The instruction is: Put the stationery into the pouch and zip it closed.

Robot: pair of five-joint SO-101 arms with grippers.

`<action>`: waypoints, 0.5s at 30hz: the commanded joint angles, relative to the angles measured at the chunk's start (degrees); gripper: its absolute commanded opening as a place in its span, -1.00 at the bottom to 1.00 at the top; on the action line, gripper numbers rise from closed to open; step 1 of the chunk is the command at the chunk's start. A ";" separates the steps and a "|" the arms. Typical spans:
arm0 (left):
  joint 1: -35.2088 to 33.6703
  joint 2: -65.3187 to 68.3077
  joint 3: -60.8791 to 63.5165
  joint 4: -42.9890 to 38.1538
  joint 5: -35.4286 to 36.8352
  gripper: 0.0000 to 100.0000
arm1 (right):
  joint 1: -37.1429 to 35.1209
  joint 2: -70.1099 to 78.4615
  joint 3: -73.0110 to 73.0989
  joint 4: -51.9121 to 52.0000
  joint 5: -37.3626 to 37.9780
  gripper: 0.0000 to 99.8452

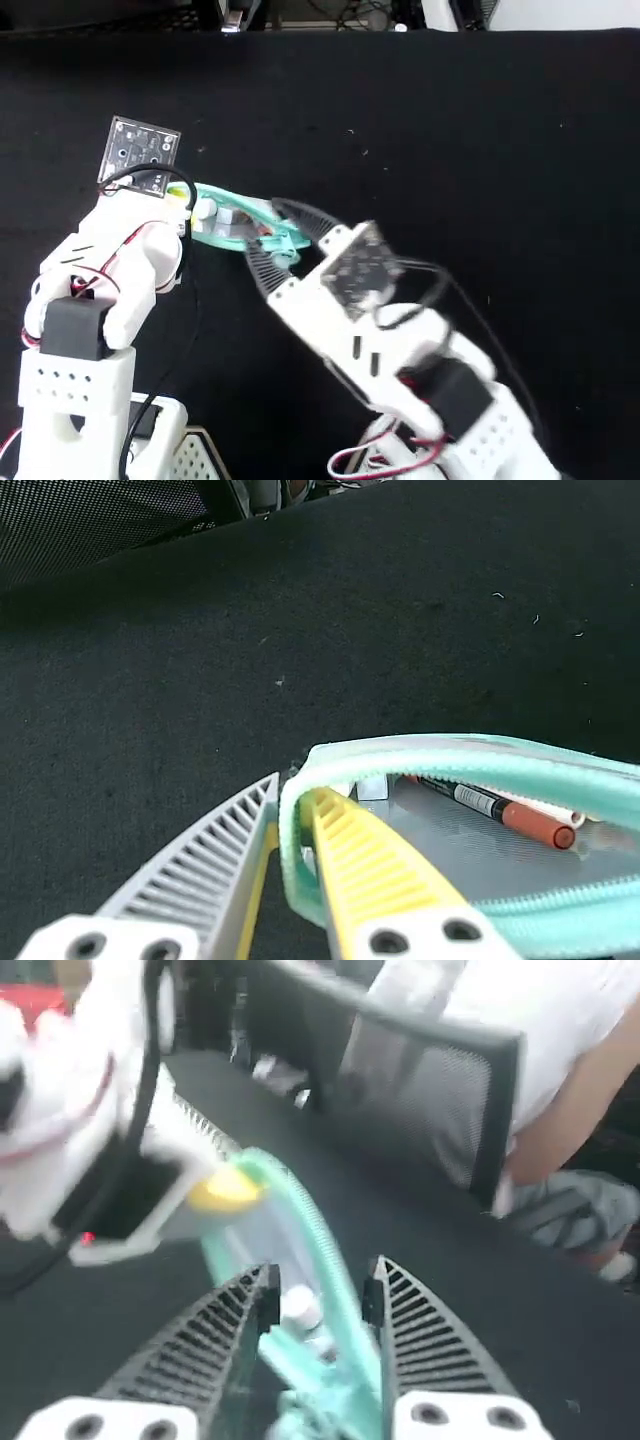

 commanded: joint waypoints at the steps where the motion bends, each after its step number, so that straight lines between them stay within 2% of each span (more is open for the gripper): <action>1: -0.13 0.88 0.84 -0.35 -0.53 -0.93 | 5.36 0.13 -9.80 6.77 0.53 -0.69; 5: -0.13 0.88 0.84 -0.35 -0.53 -0.93 | 9.32 -2.51 -17.10 15.21 0.62 -0.69; 8: -0.13 0.88 0.84 -0.35 -0.53 -0.93 | 8.97 -3.91 -15.60 21.27 0.62 -0.69; 13: -0.13 0.88 0.84 -0.26 -0.53 -0.93 | 0.97 -4.70 -5.85 23.65 0.53 -0.67; 15: -0.13 0.88 0.84 -0.26 -0.53 -0.93 | -2.64 -4.70 -3.47 23.38 0.18 -0.56</action>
